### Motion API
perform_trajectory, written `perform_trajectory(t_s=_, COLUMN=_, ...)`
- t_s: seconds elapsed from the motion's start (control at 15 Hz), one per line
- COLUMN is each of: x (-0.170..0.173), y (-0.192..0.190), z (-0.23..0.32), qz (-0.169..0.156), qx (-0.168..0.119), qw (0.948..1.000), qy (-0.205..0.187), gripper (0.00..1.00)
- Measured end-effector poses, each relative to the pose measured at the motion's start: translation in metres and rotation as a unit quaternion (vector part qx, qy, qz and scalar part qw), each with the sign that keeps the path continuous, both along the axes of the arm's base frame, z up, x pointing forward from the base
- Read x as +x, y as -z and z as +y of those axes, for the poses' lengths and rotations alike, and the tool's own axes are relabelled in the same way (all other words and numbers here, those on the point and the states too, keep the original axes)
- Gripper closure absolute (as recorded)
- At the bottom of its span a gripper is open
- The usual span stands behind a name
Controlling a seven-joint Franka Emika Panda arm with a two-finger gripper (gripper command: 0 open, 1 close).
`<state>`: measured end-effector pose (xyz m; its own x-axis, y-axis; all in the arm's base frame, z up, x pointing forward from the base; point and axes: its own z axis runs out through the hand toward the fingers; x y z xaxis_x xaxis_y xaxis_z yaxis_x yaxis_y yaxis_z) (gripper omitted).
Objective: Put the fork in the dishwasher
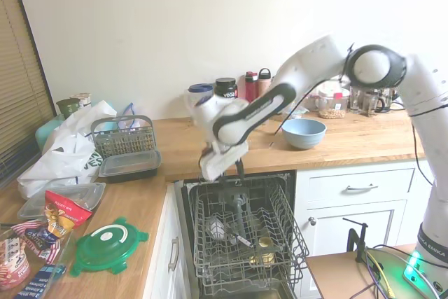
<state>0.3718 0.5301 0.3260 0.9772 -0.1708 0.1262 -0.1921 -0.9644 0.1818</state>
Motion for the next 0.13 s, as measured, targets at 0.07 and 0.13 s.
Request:
perform_trajectory(t_s=0.07, x=0.005, y=-0.024, z=-0.016, qz=-0.010, qx=0.023, qw=0.9997, qy=0.007, gripper=0.00)
perform_trajectory(t_s=0.13, x=0.012, y=-0.046, z=-0.035, qz=-0.021, qx=0.046, qw=0.9986, qy=0.016, gripper=0.00)
